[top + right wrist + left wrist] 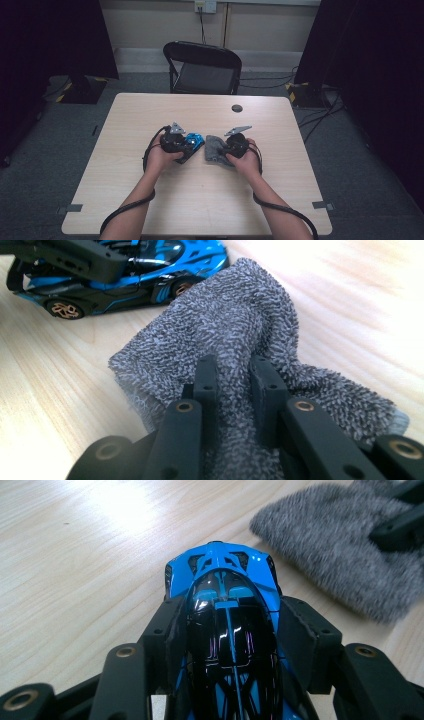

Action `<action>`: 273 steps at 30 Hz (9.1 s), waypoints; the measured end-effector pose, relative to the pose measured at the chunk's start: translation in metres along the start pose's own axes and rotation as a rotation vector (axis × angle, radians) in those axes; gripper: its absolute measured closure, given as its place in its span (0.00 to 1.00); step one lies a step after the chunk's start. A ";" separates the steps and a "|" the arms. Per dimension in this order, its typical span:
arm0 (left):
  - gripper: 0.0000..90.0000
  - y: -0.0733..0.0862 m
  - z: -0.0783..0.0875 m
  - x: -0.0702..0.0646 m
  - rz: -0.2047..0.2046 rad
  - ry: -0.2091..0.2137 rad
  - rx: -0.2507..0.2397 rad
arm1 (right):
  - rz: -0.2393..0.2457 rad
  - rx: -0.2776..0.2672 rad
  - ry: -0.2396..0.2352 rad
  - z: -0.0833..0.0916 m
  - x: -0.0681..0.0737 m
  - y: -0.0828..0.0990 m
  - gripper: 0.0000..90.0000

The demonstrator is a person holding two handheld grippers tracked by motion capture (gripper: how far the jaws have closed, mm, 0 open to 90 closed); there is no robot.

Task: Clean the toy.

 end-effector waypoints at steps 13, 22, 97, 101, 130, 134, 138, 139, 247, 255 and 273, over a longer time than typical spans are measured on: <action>0.51 0.000 0.000 0.000 0.008 0.001 -0.001 | 0.041 0.056 -0.096 -0.012 0.042 0.003 0.86; 0.51 0.001 0.001 0.000 0.008 0.003 -0.001 | 0.093 0.074 -0.166 -0.018 0.075 0.003 0.86; 0.51 0.001 0.001 -0.001 0.017 -0.015 0.000 | 0.111 0.036 -0.198 0.034 0.061 0.005 0.86; 0.51 0.001 0.001 0.000 0.016 -0.018 -0.001 | 0.085 0.030 -0.165 0.036 0.046 0.002 0.86; 0.51 0.002 0.002 -0.001 0.014 -0.016 -0.015 | -0.027 0.040 -0.050 -0.003 -0.004 -0.008 0.86; 0.51 0.002 0.002 -0.001 0.014 -0.016 -0.015 | -0.023 0.051 -0.055 -0.009 0.000 -0.009 0.86; 0.51 0.002 0.002 -0.001 0.015 -0.018 -0.016 | -0.011 0.060 -0.065 -0.015 0.006 -0.011 0.85; 0.51 0.002 0.002 -0.001 0.016 -0.019 -0.017 | -0.009 0.063 -0.067 -0.016 0.008 -0.011 0.85; 0.51 0.002 0.002 -0.002 0.014 -0.029 -0.018 | 0.158 0.121 -0.320 -0.021 0.121 0.008 0.85; 0.51 0.002 0.002 -0.002 0.021 -0.030 -0.021 | 0.175 0.127 -0.349 -0.022 0.131 0.009 0.85; 0.51 0.002 0.001 -0.003 0.026 -0.035 -0.023 | 0.210 0.103 -0.371 -0.002 0.129 0.006 0.85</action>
Point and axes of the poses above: each handheld gripper's, and its own axes: z roughly backward along the jaws, y roughly out of its underside, x roughly to its left, the point moved 9 cm from there along -z, roughly forward along the jaws, and after that the axes turned 4 degrees about -y, right-handed, at the moved point
